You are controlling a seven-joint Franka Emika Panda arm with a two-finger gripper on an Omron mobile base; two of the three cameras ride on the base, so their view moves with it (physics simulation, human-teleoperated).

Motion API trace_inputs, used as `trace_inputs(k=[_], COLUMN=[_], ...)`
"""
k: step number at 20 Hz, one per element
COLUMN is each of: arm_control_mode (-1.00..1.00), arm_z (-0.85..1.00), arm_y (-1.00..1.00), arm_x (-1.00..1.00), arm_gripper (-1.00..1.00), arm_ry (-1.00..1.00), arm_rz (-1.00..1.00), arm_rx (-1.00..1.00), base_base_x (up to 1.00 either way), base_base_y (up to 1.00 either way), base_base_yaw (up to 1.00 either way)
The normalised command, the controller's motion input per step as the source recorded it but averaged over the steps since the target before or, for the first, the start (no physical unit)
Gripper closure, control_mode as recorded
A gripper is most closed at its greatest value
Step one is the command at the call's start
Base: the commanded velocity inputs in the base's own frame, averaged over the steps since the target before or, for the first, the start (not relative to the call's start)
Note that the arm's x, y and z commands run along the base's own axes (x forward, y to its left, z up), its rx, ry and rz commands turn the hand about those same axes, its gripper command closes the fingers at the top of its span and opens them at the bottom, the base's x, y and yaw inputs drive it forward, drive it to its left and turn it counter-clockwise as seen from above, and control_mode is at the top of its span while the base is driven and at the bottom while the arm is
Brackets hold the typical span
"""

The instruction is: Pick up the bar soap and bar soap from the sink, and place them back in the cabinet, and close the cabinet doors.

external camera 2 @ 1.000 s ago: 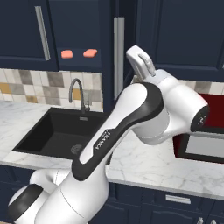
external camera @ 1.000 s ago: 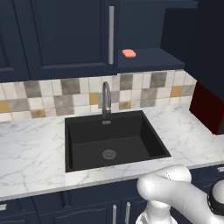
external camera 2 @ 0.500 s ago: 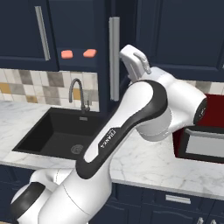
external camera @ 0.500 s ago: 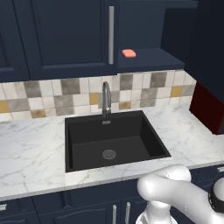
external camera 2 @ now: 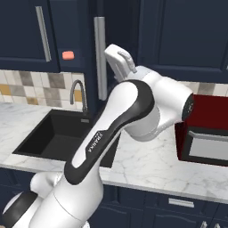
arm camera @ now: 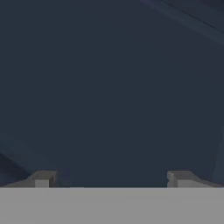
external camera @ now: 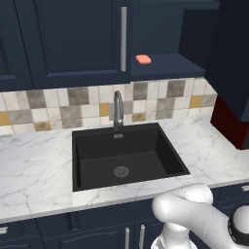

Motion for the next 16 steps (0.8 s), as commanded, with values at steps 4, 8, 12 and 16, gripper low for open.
trace_inputs(k=[4, 8, 12, 16], arm_control_mode=[-1.00, -1.00, -1.00, -1.00], arm_z=[0.00, 0.00, 0.00, 0.00], arm_y=[0.67, 0.58, 0.57, 0.57], arm_x=[0.00, 0.02, 0.10, 0.11], arm_gripper=[-1.00, -1.00, -1.00, -1.00], arm_ry=[0.00, 0.00, 0.00, 0.00], arm_rz=[0.00, 0.00, 0.00, 0.00], arm_rx=[0.00, 0.00, 0.00, 0.00], base_base_x=[0.00, 0.00, 0.00, 0.00], base_base_y=[0.00, 0.00, 0.00, 0.00], base_base_yaw=[0.00, 0.00, 0.00, 0.00])
